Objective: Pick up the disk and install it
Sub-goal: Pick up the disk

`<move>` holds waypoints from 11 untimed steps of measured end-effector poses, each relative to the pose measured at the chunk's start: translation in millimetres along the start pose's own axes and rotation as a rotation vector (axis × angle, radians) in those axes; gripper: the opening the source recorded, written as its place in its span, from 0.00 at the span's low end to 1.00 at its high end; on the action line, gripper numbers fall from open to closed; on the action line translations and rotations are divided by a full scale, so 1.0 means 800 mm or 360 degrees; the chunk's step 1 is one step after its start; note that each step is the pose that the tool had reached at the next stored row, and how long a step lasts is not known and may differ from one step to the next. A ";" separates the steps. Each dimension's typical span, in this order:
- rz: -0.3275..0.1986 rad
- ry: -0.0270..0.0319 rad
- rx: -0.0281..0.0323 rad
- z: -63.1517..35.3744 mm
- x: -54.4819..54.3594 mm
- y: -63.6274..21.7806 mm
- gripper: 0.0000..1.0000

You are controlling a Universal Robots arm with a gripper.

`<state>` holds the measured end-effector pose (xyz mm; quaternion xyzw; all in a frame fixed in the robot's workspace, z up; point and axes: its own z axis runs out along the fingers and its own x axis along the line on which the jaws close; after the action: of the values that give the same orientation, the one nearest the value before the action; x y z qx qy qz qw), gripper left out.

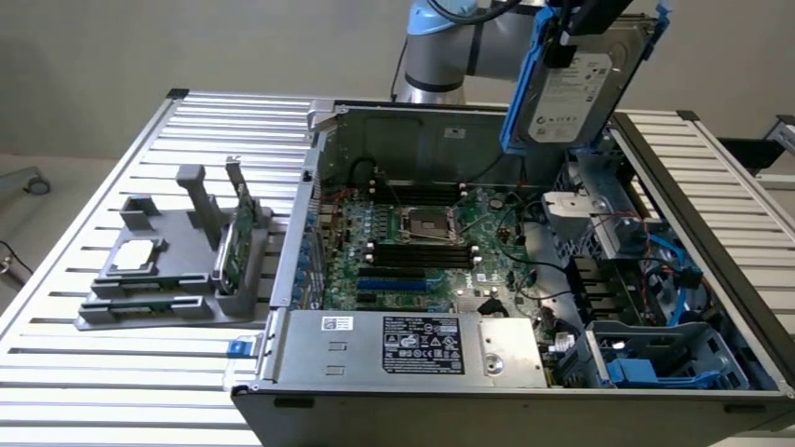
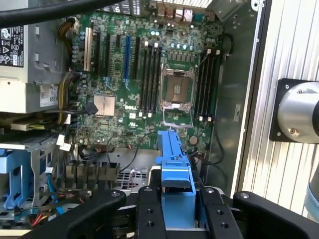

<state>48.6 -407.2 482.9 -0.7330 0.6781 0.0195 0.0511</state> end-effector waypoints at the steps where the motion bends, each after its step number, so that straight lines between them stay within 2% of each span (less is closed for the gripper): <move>1: 0.0000 0.00004 0.00030 0.000 0.004 0.000 0.33; 7: -0.0003 0.00019 0.00240 -0.003 0.027 -0.001 0.33; 11: -0.0004 0.00027 0.00346 -0.004 0.040 -0.001 0.33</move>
<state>51.6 -439.5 482.9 -0.7332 0.6774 0.0114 0.0585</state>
